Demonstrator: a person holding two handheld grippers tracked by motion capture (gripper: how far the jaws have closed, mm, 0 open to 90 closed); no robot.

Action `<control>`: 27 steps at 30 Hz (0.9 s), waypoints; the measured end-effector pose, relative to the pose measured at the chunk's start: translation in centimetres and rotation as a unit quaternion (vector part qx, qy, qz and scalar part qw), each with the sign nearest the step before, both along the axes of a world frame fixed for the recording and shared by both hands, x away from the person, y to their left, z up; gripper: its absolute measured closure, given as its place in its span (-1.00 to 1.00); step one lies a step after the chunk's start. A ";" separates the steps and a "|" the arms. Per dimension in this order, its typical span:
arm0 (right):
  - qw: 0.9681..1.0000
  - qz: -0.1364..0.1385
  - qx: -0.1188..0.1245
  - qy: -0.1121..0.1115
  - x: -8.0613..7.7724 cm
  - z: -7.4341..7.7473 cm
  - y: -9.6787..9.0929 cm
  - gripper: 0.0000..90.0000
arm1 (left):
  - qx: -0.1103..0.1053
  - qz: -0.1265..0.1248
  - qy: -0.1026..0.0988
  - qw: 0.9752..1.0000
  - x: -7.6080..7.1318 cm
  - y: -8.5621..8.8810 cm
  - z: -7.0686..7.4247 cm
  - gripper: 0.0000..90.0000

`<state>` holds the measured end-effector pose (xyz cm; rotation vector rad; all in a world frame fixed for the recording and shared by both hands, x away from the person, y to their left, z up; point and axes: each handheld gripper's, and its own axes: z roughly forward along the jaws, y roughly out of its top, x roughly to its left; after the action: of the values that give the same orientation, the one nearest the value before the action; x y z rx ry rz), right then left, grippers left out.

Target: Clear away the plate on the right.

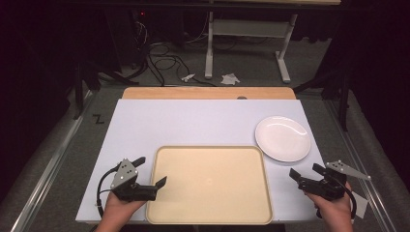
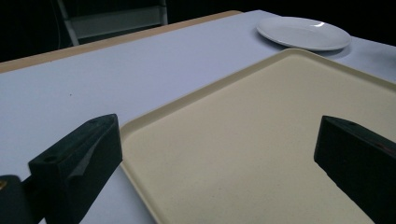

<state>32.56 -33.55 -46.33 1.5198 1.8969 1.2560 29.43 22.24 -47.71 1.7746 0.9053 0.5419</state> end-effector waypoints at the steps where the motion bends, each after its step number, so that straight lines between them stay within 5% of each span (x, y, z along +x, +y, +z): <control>1: 1.000 0.000 0.000 0.000 0.0 0.0 0.0 -1.00 | 0.000 0.000 0.000 1.000 0.0 0.0 0.0 -0.96; 13: 1.000 0.000 -0.028 0.007 2.7 1.0 1.9 -1.00 | -0.006 -0.004 -0.002 1.000 -0.1 0.3 0.0 -0.96; 27: 0.999 0.004 -0.041 -0.012 6.5 1.9 3.5 -1.00 | -0.013 -0.011 -0.001 1.000 -0.2 0.1 -0.1 -0.96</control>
<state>39.11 -30.04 -44.39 1.4499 1.9168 1.1801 29.27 22.33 -47.80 1.7590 0.8873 0.5152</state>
